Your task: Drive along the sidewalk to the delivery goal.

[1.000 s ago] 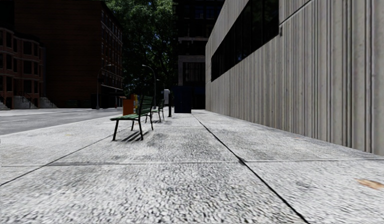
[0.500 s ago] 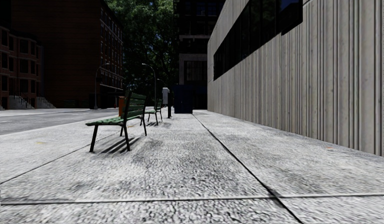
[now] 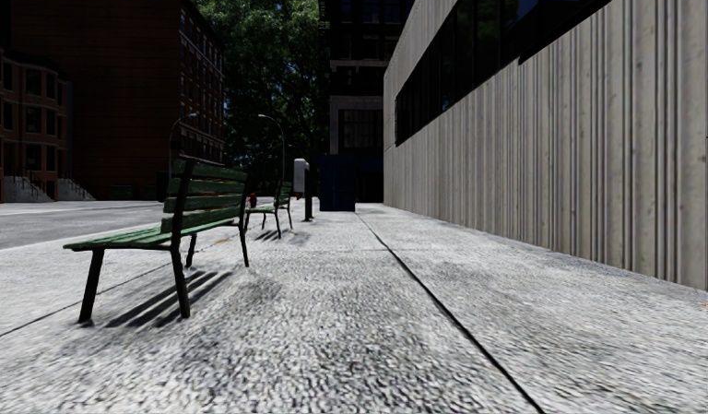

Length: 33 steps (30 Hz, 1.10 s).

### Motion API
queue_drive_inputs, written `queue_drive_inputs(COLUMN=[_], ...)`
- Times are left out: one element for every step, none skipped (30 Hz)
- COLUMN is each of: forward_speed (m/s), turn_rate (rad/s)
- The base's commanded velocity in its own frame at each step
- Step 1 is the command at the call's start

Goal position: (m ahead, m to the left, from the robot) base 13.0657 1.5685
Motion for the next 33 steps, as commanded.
queue_drive_inputs(forward_speed=[2.0,2.0,2.0,2.0,2.0,2.0,2.0,2.0,2.0,2.0,2.0,2.0,2.0,2.0,2.0,2.0,2.0,2.0,2.0,2.0,2.0,2.0,2.0,2.0,2.0,2.0,2.0,2.0,2.0,2.0,2.0,2.0,2.0], turn_rate=[0.18,0.18,0.18,0.18,0.18,0.18,0.18,0.18,0.18,0.18,0.2,0.21,0.21,0.21,0.21,0.21,0.21,0.21,0.21,0.15,0.0,0.0,0.0,0.0,0.0,0.0,0.0,0.0,0.0,0.0,0.0,0.0,0.0])
